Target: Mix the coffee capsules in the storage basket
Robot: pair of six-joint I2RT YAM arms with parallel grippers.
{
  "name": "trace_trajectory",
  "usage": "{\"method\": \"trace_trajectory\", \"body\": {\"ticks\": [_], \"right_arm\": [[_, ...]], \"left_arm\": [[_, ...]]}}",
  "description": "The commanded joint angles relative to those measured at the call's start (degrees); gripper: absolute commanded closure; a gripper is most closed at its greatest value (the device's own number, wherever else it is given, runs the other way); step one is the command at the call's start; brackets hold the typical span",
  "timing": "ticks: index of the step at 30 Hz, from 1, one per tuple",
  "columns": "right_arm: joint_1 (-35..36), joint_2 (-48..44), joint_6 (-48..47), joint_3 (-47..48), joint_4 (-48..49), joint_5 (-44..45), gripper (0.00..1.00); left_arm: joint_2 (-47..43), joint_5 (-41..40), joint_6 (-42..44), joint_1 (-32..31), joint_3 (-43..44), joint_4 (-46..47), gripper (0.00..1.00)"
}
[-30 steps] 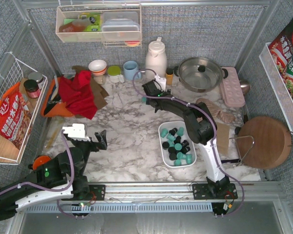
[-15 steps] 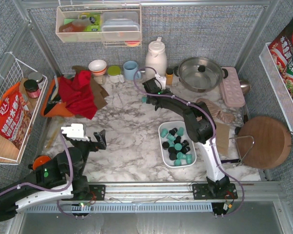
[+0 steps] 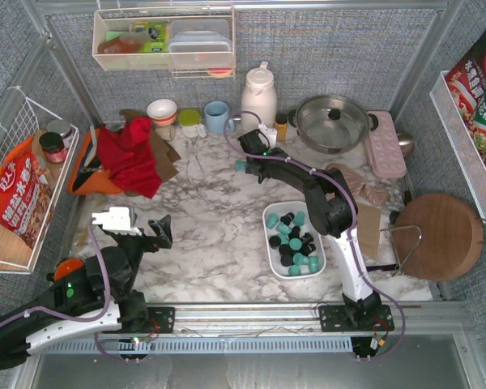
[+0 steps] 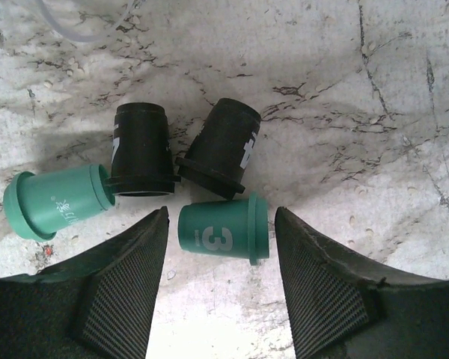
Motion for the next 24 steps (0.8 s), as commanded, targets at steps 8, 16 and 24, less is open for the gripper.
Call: {"method": "trace_trajectory", "body": {"ticks": [8, 16, 24], "right_arm": [[0.0, -0.1, 0.1, 0.3, -0.7, 0.4, 0.45], [0.0, -1.4, -0.6, -0.5, 0.0, 0.6, 0.5], [0.2, -8.1, -2.2, -4.0, -0.3, -0.3, 0.53]], "left_arm": [[-1.6, 0.1, -0.5, 0.2, 0.2, 0.4, 0.01], [-2.1, 0.0, -0.5, 0.3, 0.1, 0.6, 0.01], [-2.8, -0.2, -0.5, 0.5, 0.0, 0.6, 0.01]]}}
